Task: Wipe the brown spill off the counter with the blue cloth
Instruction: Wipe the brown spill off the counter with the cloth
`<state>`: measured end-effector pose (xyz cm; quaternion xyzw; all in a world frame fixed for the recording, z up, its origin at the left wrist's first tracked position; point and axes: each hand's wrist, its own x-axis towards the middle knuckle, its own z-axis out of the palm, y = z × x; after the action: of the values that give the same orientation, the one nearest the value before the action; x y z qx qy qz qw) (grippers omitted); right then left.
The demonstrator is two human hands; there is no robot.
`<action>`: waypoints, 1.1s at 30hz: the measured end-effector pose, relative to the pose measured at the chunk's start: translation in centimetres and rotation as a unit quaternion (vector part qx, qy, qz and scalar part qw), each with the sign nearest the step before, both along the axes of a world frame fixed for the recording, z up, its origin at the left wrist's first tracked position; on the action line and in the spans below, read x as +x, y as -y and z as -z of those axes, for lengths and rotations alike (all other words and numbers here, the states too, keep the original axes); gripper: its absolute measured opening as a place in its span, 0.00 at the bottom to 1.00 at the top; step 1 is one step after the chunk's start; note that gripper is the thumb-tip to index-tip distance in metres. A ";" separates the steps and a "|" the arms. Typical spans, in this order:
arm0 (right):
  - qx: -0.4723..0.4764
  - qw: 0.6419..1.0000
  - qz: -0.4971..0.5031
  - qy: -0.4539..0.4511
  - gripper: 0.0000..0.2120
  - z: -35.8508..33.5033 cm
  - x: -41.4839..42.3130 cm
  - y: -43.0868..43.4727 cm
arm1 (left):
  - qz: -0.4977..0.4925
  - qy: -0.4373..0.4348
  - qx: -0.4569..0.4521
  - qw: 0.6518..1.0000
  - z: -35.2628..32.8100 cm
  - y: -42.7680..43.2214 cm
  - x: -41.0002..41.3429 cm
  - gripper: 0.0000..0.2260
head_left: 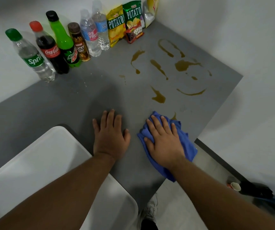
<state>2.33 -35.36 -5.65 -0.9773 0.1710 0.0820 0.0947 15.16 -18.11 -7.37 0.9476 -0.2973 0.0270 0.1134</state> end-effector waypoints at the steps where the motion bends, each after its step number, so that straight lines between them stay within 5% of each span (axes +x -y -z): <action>1: -0.003 1.000 0.001 -0.001 0.33 0.0 0.7 -0.7 | 0.000 0.001 0.002 1.000 0.0 0.0 0.0 0.28; 7: 0.006 0.985 -0.171 0.013 0.31 0.3 -4.1 -0.1 | -0.008 -0.001 0.000 1.000 -0.1 0.1 0.0 0.28; 16: -0.007 1.000 -0.018 -0.003 0.33 0.3 0.8 3.1 | -0.014 0.018 0.004 1.000 0.8 0.1 0.1 0.28; 23: 0.017 0.991 -0.134 0.015 0.31 0.6 -4.0 1.2 | -0.015 0.029 -0.009 0.999 1.3 0.0 0.4 0.28; 33: -0.010 1.000 0.021 0.005 0.34 0.4 1.5 4.3 | -0.018 0.025 -0.015 0.999 1.0 0.1 0.2 0.28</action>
<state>3.86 -39.62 -6.08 -0.9748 0.1916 0.0738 0.0874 15.31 -18.24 -8.37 0.9500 -0.2825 0.0575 0.1198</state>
